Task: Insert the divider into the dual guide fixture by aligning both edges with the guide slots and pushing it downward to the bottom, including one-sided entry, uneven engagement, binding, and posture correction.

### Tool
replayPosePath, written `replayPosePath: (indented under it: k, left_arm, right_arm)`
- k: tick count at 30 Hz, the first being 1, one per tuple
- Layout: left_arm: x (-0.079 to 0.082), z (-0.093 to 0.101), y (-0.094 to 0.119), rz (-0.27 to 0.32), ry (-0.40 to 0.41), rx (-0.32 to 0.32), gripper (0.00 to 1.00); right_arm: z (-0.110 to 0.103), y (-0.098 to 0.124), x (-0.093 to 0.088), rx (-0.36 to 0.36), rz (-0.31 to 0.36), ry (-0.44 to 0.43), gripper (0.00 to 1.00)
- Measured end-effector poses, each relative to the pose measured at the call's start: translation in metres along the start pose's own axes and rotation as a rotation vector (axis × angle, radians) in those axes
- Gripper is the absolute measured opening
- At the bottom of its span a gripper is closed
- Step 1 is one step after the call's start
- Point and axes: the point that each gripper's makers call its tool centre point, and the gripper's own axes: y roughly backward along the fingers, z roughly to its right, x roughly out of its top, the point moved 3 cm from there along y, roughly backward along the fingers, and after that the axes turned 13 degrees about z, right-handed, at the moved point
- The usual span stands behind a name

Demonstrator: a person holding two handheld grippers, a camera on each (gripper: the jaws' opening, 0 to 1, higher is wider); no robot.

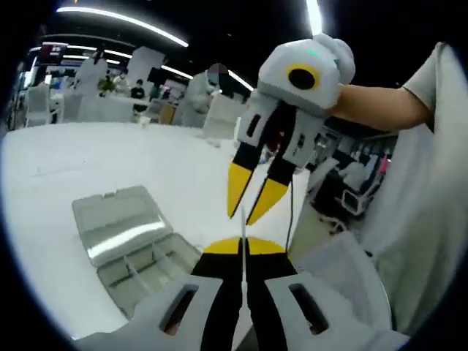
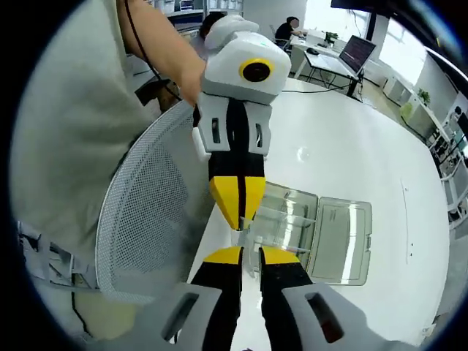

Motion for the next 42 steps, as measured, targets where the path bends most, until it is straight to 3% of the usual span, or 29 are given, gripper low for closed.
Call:
replayPosePath:
  k: [14,19,27,37,42]
  left_arm:
    - [-0.003,0.004,-0.001,-0.020,-0.096,-0.028,0.00]
    - [-0.004,0.003,0.000,-0.030,-0.118,-0.034,0.00]
    - [-0.005,-0.001,0.003,-0.028,-0.098,-0.034,0.00]
    - [-0.009,-0.006,0.005,-0.035,-0.062,-0.011,0.00]
    - [-0.014,-0.009,0.006,-0.057,-0.084,0.013,0.08]
  right_arm:
    - [-0.008,-0.007,-0.001,0.061,-0.016,-0.050,0.00]
    - [-0.010,-0.009,0.000,0.068,-0.027,-0.105,0.00]
    - [-0.008,-0.009,0.005,0.059,-0.042,-0.193,0.00]
    - [-0.007,-0.013,0.006,0.034,-0.047,-0.227,0.00]
    - [-0.003,-0.017,-0.002,0.018,-0.074,-0.256,0.00]
